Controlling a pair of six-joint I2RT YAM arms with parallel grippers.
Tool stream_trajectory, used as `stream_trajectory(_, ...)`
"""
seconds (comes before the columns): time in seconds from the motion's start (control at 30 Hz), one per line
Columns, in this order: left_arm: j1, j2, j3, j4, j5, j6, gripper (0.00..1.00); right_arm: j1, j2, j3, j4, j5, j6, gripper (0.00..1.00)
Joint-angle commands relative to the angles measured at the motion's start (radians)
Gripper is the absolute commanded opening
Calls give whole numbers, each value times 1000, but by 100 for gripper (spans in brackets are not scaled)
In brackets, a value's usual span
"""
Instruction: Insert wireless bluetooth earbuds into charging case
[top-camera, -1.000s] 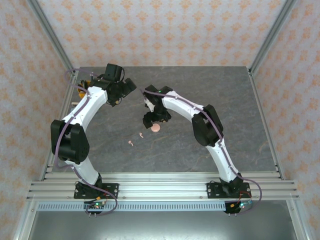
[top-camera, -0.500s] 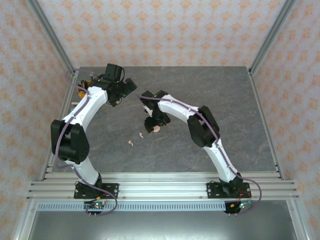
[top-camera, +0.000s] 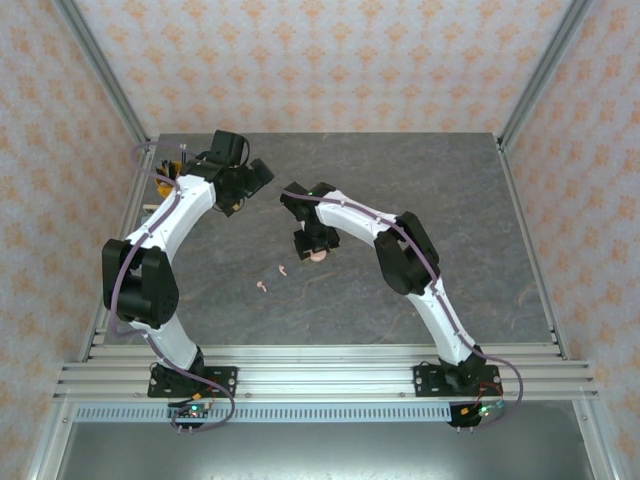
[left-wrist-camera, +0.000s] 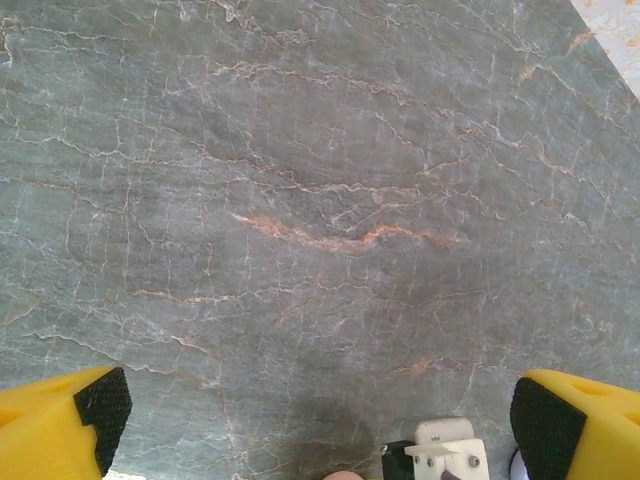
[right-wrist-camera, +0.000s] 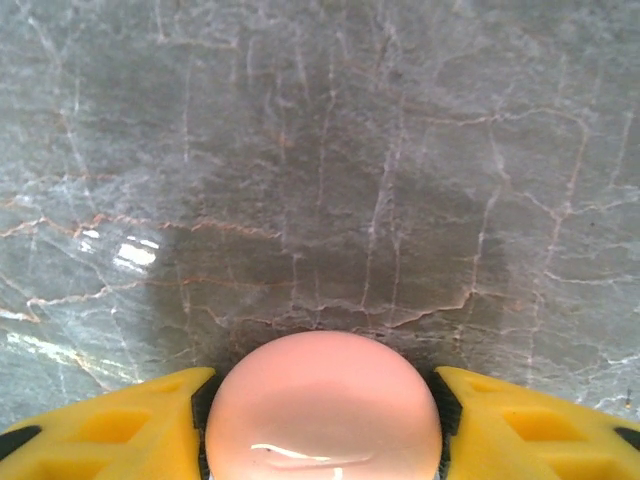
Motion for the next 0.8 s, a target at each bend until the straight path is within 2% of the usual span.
stream_trajectory(0.0, 10, -45, -7, 4, 0, -6, 100, 4, -27, -37, 22, 81, 59, 54)
stream_trajectory(0.2, 10, -47, -6, -4, -8, -5, 100, -2, -65, -90, -1, 183, 198, 49)
stream_trajectory(0.37, 10, -50, -11, -5, -9, -7, 100, -28, -128, -210, 51, 181, 364, 50)
stream_trajectory(0.5, 10, -51, -13, -7, -8, -6, 100, -33, -151, -270, 86, 158, 428, 56)
stream_trajectory(0.77, 11, -60, -15, -11, -9, -3, 100, -33, -145, -293, 80, 160, 438, 65)
